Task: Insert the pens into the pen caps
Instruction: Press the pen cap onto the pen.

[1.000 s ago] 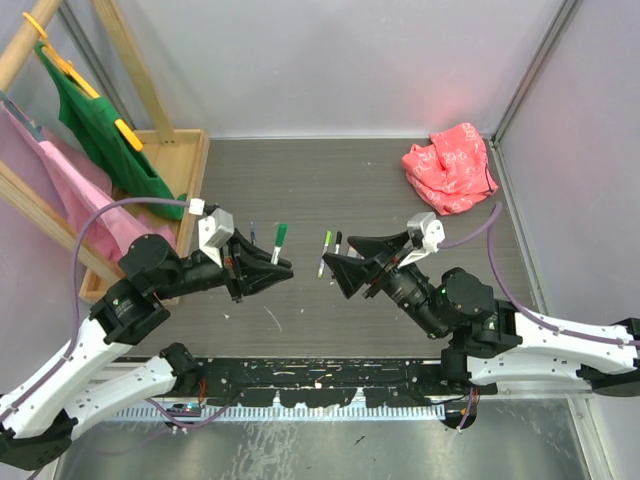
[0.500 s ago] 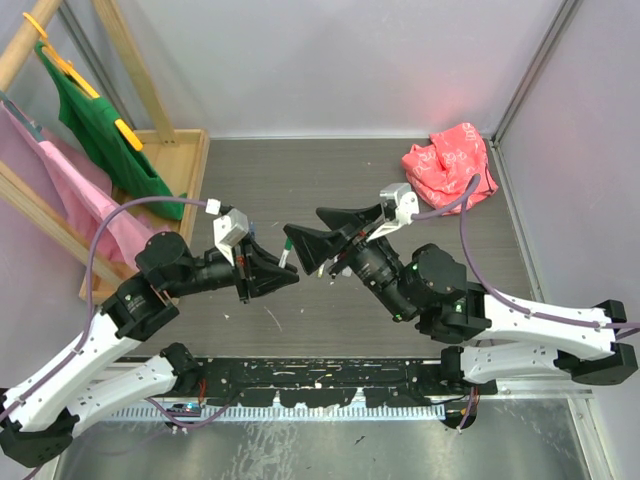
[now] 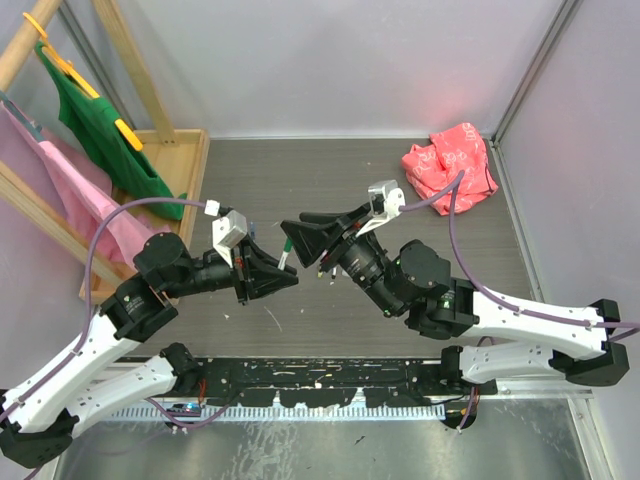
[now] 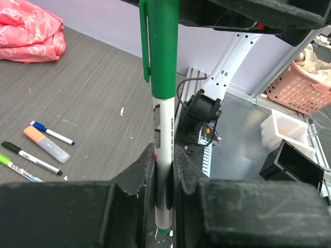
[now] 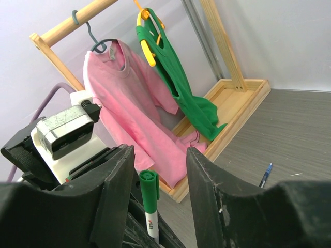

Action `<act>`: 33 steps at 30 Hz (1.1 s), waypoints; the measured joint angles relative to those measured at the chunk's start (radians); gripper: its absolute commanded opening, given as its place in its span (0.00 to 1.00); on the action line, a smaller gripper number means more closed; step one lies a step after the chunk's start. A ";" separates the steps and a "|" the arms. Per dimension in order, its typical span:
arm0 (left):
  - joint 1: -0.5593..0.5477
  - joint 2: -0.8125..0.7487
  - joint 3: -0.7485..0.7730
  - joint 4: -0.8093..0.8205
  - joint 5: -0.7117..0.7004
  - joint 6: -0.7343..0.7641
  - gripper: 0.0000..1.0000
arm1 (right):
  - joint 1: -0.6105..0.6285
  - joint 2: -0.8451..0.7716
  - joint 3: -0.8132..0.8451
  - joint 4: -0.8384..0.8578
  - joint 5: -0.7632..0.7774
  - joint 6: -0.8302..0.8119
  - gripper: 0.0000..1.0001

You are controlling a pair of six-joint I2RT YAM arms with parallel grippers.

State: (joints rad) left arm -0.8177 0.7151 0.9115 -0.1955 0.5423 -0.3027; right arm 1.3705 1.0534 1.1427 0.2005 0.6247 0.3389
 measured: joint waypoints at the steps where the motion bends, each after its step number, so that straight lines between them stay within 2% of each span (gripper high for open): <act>1: 0.000 0.000 0.000 0.000 0.001 0.000 0.00 | -0.002 0.000 0.000 -0.001 -0.006 0.007 0.51; 6: 0.000 0.001 0.000 0.000 0.005 0.000 0.00 | -0.014 0.000 0.000 -0.016 -0.031 0.043 0.50; 15: 0.000 0.007 0.000 0.003 0.004 0.000 0.00 | -0.031 0.002 0.000 -0.047 -0.074 0.088 0.38; 18: 0.000 0.009 0.000 0.003 0.004 0.000 0.00 | -0.033 0.007 0.000 -0.053 -0.082 0.093 0.28; 22: 0.000 0.016 0.000 0.000 -0.007 -0.001 0.00 | -0.033 0.012 -0.002 -0.060 -0.088 0.101 0.01; 33: -0.007 0.042 0.006 -0.042 -0.090 -0.023 0.00 | -0.052 0.023 -0.003 -0.113 -0.064 0.104 0.00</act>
State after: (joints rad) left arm -0.8249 0.7570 0.9176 -0.2379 0.4522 -0.3256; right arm 1.3186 1.0763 1.1393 0.0879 0.5606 0.4427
